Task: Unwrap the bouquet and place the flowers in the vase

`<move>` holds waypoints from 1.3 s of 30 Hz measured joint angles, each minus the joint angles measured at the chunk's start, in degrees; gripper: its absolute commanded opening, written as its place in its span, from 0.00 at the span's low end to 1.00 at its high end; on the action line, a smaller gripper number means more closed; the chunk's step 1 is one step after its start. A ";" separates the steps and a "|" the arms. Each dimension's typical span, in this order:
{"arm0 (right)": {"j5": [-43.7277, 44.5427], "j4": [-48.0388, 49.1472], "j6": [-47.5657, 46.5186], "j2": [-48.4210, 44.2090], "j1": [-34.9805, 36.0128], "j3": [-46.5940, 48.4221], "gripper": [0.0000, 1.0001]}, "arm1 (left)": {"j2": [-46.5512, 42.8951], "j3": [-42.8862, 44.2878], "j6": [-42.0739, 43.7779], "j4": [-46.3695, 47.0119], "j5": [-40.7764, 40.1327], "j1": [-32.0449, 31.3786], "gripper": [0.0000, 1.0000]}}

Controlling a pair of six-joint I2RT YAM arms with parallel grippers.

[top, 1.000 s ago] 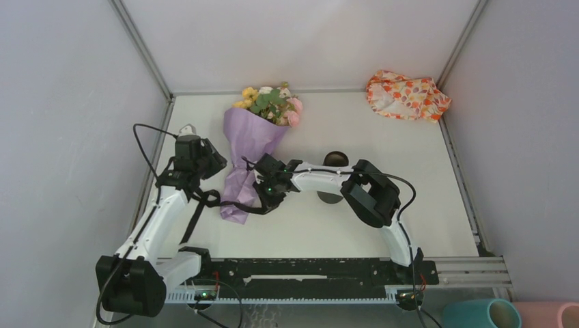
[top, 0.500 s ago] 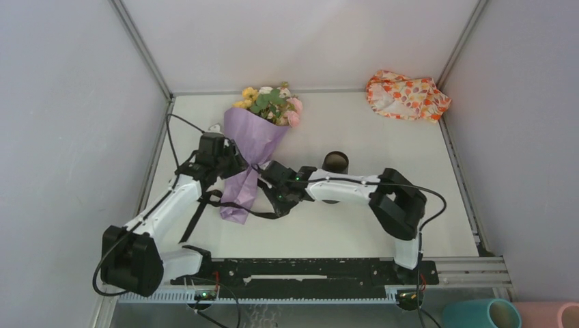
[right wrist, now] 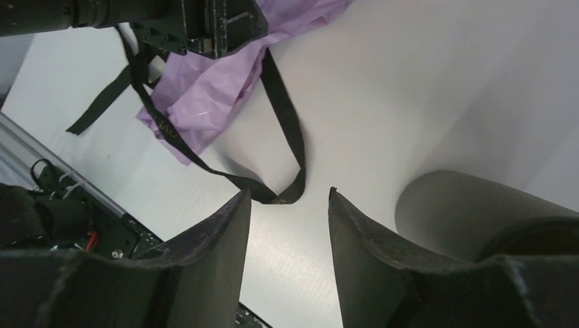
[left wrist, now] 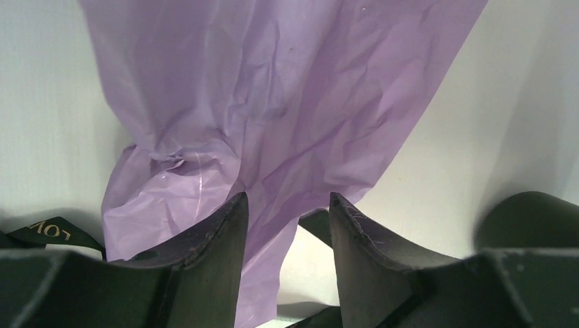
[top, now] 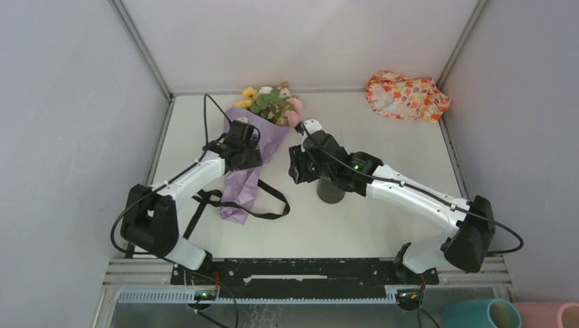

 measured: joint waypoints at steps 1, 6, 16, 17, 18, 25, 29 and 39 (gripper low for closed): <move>-0.04 0.00 0.11 -0.07 -0.39 -0.46 0.54 | 0.98 0.83 0.35 -0.63 -0.66 -0.59 0.53; -0.79 -0.04 0.90 0.46 -1.49 -2.93 0.54 | 6.16 6.69 1.66 -4.79 -5.90 -4.48 0.52; -2.43 0.74 1.53 0.59 -1.49 -3.82 0.53 | 12.90 12.83 2.36 -10.99 -15.63 -9.75 0.53; -2.45 1.09 1.60 0.57 -1.49 -4.04 0.53 | 12.90 12.94 2.34 -11.52 -16.17 -9.86 0.53; -2.51 1.22 1.68 0.57 -1.49 -4.17 0.53 | 12.90 13.09 2.34 -12.00 -16.81 -9.97 0.53; -2.60 1.70 1.92 -0.17 -1.49 -5.07 0.53 | 12.94 15.28 2.34 -14.67 -20.52 -11.17 0.54; -2.47 1.77 1.97 -1.73 -1.44 -5.09 0.53 | 12.87 15.54 2.38 -15.80 -21.44 -12.26 0.55; -1.92 3.06 2.14 -5.99 -1.38 -6.64 0.53 | 11.87 20.02 3.74 -18.88 -23.37 -13.88 0.60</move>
